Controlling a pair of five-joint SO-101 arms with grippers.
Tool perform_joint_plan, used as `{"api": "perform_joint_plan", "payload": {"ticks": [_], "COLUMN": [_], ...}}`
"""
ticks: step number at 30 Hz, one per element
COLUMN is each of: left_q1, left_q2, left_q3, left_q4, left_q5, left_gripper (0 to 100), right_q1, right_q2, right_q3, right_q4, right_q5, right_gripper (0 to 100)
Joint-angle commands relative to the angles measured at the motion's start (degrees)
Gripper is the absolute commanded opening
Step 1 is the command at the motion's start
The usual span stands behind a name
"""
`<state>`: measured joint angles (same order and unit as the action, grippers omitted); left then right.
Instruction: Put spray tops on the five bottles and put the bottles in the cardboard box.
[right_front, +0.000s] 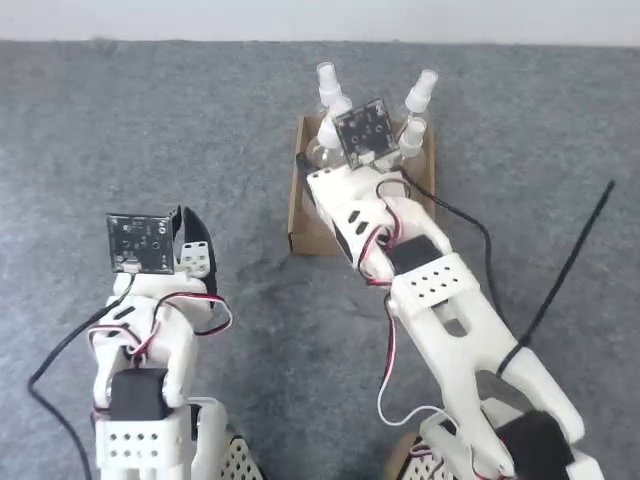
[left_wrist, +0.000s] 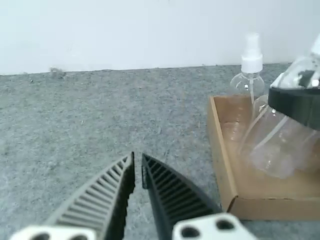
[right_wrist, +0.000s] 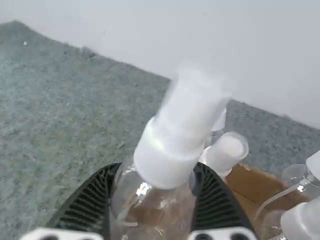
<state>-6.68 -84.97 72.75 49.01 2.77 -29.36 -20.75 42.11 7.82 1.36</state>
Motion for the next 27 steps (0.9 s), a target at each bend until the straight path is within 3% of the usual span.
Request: {"api": "perform_joint_plan", "payload": {"ticks": [1,10,27], "left_q1": [-0.4,-0.3,-0.3], "left_q2": [0.4,0.4,0.5], "left_q3": [-1.8,-1.8,-1.6], "left_q4": [-1.5,-1.5,-1.4], "left_q5": [0.8,0.8,0.9], "left_gripper": [1,1,1], "right_q1": [0.7,0.7,0.7], "right_q2": [0.0,9.1,14.2], "right_q3": [0.6,1.7,1.8], "right_q4": [-4.4,-10.9,-11.2], "right_q5": [1.8,4.0,3.9], "right_gripper": [0.6,0.6,0.7]}}
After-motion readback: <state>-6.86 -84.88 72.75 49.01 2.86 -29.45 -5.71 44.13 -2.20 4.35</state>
